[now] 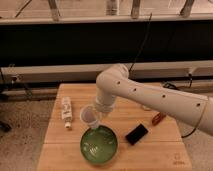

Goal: Place the ceramic cup in the ceramic bowl

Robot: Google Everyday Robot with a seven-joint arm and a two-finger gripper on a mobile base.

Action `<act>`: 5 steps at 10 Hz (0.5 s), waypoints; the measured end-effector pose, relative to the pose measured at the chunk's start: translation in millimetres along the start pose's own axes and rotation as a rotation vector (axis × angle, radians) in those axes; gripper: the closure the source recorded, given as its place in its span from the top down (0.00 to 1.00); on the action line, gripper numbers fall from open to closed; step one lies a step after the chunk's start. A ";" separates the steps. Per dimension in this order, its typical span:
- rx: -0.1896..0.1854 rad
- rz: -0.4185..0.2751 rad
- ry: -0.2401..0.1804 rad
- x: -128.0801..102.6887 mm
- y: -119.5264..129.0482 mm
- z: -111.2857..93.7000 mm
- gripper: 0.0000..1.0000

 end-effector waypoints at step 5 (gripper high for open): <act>0.000 0.027 -0.052 -24.5 33.5 3.2 0.06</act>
